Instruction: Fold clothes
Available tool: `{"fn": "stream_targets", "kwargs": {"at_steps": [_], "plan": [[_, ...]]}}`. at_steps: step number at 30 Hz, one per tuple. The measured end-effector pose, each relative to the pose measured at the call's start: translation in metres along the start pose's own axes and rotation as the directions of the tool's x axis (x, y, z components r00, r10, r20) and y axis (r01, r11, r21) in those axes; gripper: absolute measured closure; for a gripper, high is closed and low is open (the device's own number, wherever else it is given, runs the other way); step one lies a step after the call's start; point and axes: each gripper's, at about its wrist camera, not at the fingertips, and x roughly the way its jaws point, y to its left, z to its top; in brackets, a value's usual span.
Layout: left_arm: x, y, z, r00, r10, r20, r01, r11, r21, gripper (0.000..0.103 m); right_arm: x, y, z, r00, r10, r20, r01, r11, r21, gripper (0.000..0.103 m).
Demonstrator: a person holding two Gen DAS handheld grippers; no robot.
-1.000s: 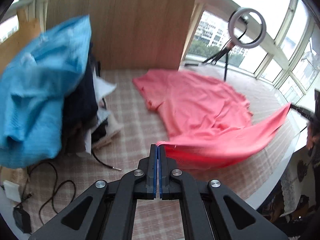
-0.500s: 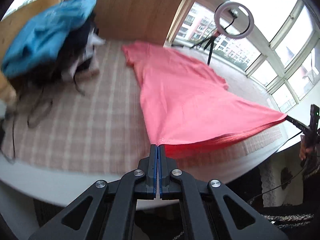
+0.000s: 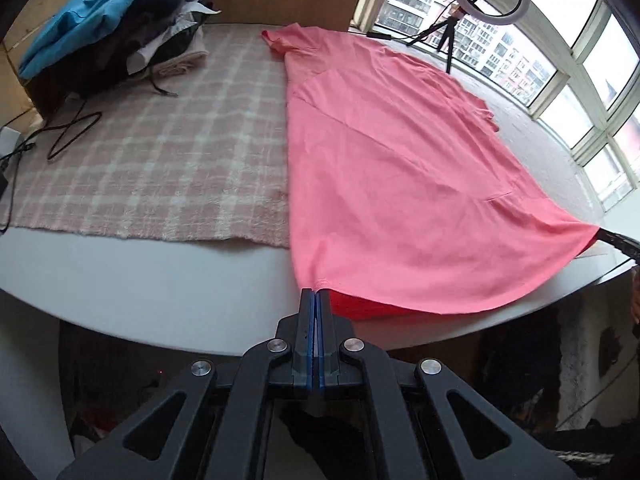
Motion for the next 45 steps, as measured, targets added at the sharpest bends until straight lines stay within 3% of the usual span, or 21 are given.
{"fn": "stream_targets", "kwargs": {"at_steps": [10,18,20,22,24,27,30,32,36,40,45], "plan": [[0.005,0.002,-0.021,0.999,0.036,-0.029,-0.035,0.999,0.040,0.102,0.015,0.003,-0.002,0.999,0.003,-0.033,-0.003,1.000,-0.017,0.102],[0.010,0.002,-0.013,0.998,0.043,-0.040,-0.041,0.998,0.052,0.100,0.014,0.006,0.003,1.000,0.004,-0.031,-0.005,1.000,-0.008,0.102],[0.011,-0.001,-0.009,0.998,0.041,-0.044,-0.038,0.998,0.058,0.094,0.014,0.006,0.004,1.000,0.002,-0.031,-0.002,1.000,-0.002,0.102],[0.016,-0.006,-0.007,0.997,0.060,-0.056,-0.056,0.995,0.080,0.075,0.014,0.006,0.004,1.000,-0.001,-0.031,0.001,1.000,0.002,0.102],[0.024,-0.010,-0.006,0.993,0.093,-0.072,-0.085,0.990,0.108,0.073,0.014,0.007,0.004,1.000,-0.001,-0.030,0.001,1.000,0.006,0.102],[0.033,-0.014,-0.005,0.990,0.118,-0.078,-0.108,0.986,0.126,0.077,0.013,0.008,0.004,1.000,-0.003,-0.027,0.003,1.000,0.008,0.102],[0.037,-0.013,-0.003,0.992,0.094,-0.083,-0.083,0.989,0.124,0.101,0.012,0.010,0.004,1.000,-0.007,-0.026,0.007,1.000,0.009,0.102],[0.034,-0.013,0.000,0.995,0.078,-0.061,-0.070,0.990,0.121,0.101,0.012,0.011,0.004,1.000,-0.011,-0.026,0.011,1.000,0.010,0.101],[-0.001,0.002,0.008,0.999,0.026,0.039,-0.027,0.999,0.031,0.102,0.007,0.012,0.004,1.000,-0.022,-0.016,0.022,1.000,0.014,0.101],[-0.045,0.045,0.000,0.988,-0.030,0.153,0.050,0.990,-0.129,0.102,-0.003,0.024,0.003,1.000,0.006,0.019,-0.006,1.000,0.027,0.101],[-0.022,0.083,-0.010,0.995,-0.013,0.101,0.039,0.965,-0.261,0.102,0.000,0.057,0.001,0.998,0.049,0.047,-0.049,0.999,-0.007,0.101]]}}
